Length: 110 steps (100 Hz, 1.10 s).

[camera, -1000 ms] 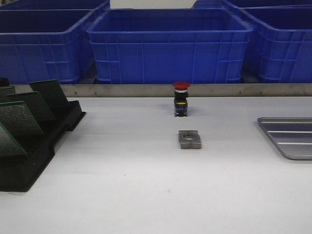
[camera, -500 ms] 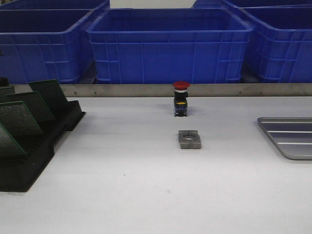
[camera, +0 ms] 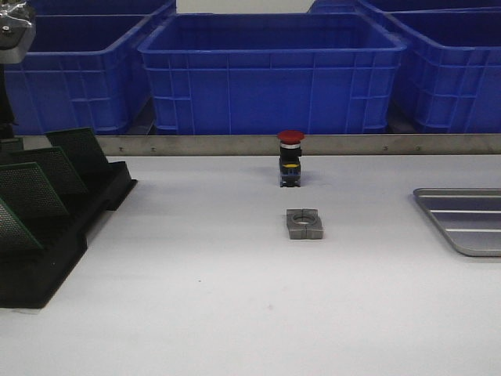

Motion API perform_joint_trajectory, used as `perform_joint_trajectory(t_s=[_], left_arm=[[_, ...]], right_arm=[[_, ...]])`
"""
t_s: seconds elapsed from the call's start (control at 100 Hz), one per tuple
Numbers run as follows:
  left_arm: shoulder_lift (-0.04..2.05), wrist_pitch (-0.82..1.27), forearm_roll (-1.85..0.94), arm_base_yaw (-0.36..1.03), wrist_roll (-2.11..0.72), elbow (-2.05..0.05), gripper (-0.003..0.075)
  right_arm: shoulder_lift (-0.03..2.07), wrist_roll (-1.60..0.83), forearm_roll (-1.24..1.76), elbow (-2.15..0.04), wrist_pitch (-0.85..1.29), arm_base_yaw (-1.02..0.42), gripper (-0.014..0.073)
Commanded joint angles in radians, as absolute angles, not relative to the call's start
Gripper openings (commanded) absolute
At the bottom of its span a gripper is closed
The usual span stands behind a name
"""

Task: Place circuit board on tray
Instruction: 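Lower the left gripper into the rack and grasp a green circuit board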

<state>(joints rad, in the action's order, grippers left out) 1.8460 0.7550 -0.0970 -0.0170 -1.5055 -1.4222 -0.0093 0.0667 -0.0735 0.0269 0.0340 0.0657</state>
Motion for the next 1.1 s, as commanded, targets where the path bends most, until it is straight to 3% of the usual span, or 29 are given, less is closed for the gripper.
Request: perform_joint_trajectory(t_s=[0.0,0.56,0.92,1.09], left_arm=[[1.818,0.682,-0.107,-0.018,-1.502,-1.452,0.0368],[1.897,0.749,-0.107,-0.018,-1.502,-1.519,0.0356],[1.895,0.752,-0.107,-0.018,-1.502,-1.519,0.0048],[1.893,0.778,-0.107,-0.018,-1.502,-1.548,-0.0020]], right_arm=[[-0.037,0.070,-0.085,0.015,-0.047,0.072,-0.0060],[-0.037,0.070,-0.085,0.015,-0.047,0.072,-0.0060],[-0.037,0.070,-0.085,0.015,-0.047,0.072,-0.0060],[-0.037,0.070,-0.085,0.015,-0.047,0.072,-0.0060]])
